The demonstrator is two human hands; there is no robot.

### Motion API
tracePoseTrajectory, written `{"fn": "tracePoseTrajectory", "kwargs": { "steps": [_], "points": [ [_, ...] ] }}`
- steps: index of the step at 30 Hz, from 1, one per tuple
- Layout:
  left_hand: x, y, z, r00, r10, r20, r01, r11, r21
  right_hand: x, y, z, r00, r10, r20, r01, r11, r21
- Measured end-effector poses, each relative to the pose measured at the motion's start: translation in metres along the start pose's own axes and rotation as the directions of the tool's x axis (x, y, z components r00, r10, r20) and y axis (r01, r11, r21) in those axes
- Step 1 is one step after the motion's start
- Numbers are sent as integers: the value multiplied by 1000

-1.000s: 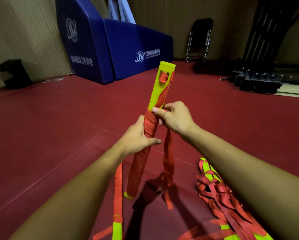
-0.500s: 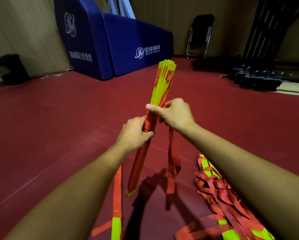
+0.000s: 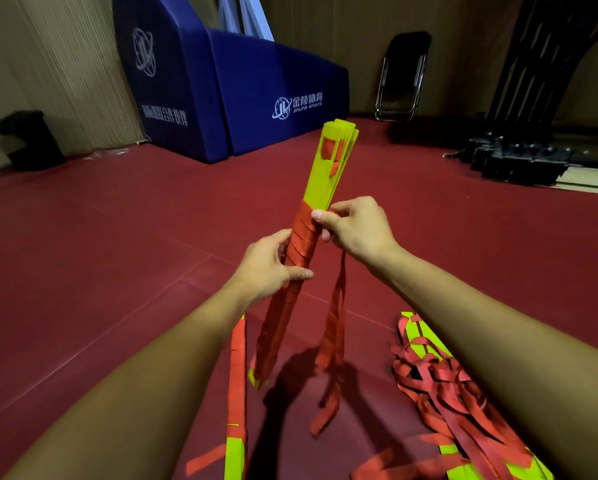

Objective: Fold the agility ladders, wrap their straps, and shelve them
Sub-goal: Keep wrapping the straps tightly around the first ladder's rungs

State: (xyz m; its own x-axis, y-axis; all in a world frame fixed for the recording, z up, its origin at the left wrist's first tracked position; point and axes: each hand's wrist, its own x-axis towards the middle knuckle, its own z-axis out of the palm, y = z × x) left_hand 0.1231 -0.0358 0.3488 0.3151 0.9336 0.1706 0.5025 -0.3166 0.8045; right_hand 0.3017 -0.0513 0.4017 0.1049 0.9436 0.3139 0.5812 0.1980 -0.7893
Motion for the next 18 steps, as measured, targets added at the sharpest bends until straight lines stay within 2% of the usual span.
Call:
{"fn": "tracePoseTrajectory", "kwargs": {
  "steps": [2, 4, 12, 14, 16, 18],
  "points": [
    [-1, 1, -2, 995, 7, -102, 14, 979, 204, -1, 0, 1, 1000, 13, -5, -13, 1000, 23],
    [-4, 6, -1, 987, 38, -159, 31, 911, 410, -2, -3, 2, 999, 28, -17, -27, 1000, 9],
    [-8, 14, 9, 986, 65, -155, 32, 833, 553, -8, -9, 7, 995, 69, -69, -70, 997, -22],
    [-7, 15, 9, 997, 50, -60, -19, 899, 438, -6, -8, 5, 997, 59, -42, -58, 998, 4],
    [-4, 17, 6, 997, -24, 72, 13, 988, 154, -6, -8, 3, 998, 58, -7, -58, 997, 55],
    [-2, 17, 5, 984, -45, 175, 61, 994, -87, -6, -8, 3, 999, 46, 23, -47, 996, 74]
  ]
}}
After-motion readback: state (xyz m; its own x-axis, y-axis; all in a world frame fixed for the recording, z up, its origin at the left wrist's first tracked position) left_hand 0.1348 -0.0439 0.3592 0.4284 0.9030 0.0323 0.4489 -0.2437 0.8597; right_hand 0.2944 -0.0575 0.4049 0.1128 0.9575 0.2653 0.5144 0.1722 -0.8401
